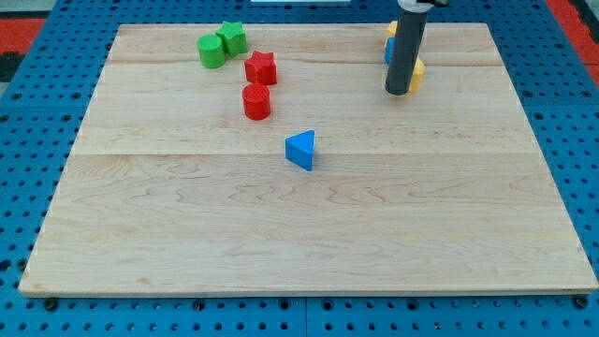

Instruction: Move blue triangle below yellow heart

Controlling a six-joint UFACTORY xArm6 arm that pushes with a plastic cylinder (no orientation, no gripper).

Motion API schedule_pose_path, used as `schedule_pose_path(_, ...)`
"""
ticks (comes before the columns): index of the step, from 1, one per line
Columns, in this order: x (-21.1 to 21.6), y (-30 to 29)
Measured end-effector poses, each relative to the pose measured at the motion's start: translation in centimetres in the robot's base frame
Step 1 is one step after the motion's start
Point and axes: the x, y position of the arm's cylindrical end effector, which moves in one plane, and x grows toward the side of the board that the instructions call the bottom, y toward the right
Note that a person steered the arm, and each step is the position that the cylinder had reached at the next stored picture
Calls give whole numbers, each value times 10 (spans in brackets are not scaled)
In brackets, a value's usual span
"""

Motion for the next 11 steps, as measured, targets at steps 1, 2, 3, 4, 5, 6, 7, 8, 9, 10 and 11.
schedule_pose_path(1,-1,0)
schedule_pose_path(2,26,0)
schedule_pose_path(3,112,-22)
schedule_pose_path(4,191,-101)
schedule_pose_path(5,161,-181)
schedule_pose_path(6,124,-168)
schedule_pose_path(7,96,-110)
schedule_pose_path(8,82,-44)
schedule_pose_path(9,69,12)
schedule_pose_path(10,77,24)
schedule_pose_path(11,101,58)
